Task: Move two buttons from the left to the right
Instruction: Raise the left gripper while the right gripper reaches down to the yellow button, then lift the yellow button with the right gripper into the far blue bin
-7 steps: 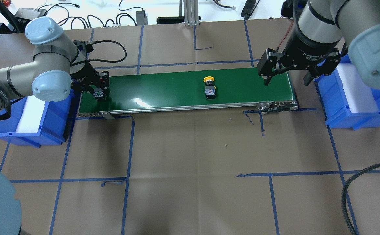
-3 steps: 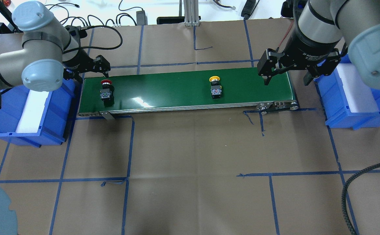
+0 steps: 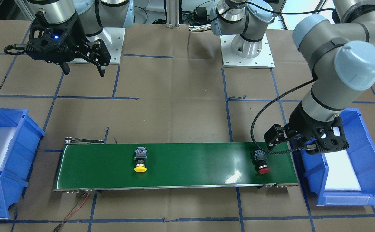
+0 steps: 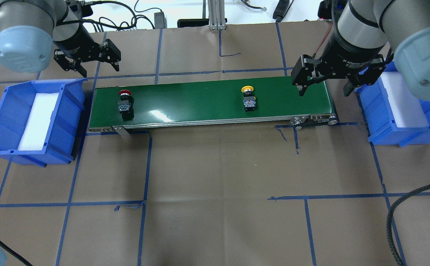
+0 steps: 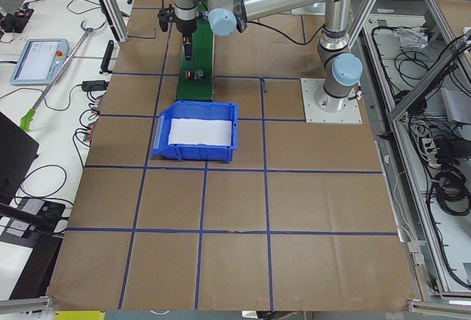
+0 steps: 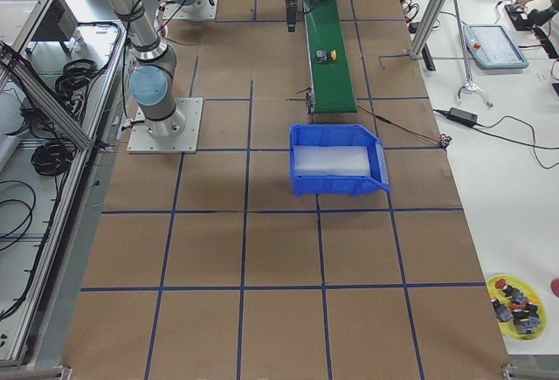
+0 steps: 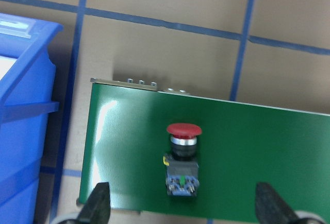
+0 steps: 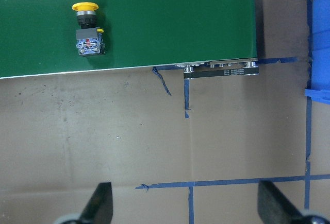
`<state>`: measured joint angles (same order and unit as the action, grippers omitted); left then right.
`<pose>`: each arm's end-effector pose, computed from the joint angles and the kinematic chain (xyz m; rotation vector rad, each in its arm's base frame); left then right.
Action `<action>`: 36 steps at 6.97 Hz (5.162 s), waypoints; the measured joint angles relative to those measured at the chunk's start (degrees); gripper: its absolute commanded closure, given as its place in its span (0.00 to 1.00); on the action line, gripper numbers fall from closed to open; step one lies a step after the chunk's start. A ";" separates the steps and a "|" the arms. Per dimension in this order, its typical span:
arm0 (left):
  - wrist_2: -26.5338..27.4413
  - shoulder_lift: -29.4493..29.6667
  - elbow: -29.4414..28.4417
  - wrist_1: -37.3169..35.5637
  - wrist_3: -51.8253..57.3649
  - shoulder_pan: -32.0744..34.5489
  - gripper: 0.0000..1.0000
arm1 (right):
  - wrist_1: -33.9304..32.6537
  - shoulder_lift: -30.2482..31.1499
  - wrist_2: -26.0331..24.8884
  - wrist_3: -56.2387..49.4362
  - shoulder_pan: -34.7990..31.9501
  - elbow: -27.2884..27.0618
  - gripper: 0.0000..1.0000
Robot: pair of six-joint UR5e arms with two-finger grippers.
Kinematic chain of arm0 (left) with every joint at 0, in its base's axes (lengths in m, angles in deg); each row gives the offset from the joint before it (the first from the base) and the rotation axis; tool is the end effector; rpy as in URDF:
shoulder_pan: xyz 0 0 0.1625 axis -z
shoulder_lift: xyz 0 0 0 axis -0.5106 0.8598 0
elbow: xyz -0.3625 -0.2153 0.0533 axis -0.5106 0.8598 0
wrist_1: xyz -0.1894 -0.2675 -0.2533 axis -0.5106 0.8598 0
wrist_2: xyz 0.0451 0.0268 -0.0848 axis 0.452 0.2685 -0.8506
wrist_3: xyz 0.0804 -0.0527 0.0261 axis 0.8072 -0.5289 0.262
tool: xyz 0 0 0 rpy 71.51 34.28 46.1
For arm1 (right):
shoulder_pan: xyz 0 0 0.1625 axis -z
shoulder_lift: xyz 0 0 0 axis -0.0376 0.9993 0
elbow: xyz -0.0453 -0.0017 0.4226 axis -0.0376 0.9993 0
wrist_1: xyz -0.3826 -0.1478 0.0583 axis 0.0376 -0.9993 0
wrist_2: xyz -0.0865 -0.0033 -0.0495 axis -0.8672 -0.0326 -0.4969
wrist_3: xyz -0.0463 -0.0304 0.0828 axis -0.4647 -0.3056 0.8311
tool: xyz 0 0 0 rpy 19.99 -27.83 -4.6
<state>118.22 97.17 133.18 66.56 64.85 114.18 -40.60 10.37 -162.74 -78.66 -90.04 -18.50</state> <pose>-0.0672 -0.6109 0.4144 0.1494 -3.1115 0.1334 0.1520 -0.4595 0.4944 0.0792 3.1276 -0.0719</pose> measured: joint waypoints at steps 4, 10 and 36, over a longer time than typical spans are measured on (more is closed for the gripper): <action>0.51 -5.90 -2.52 11.11 2.21 4.59 0.00 | -6.80 -6.42 0.23 -0.17 0.34 -0.47 0.00; 2.27 -10.57 0.99 12.40 1.79 4.67 0.00 | -27.96 -20.31 1.04 0.65 0.41 -0.26 0.00; 1.77 -12.87 3.58 11.89 -2.90 4.59 0.00 | -29.71 -25.20 1.11 -34.37 32.54 -1.91 0.98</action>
<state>119.99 84.30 136.76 78.45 61.96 118.77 -70.30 -14.83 -161.63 -113.04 -57.51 -20.41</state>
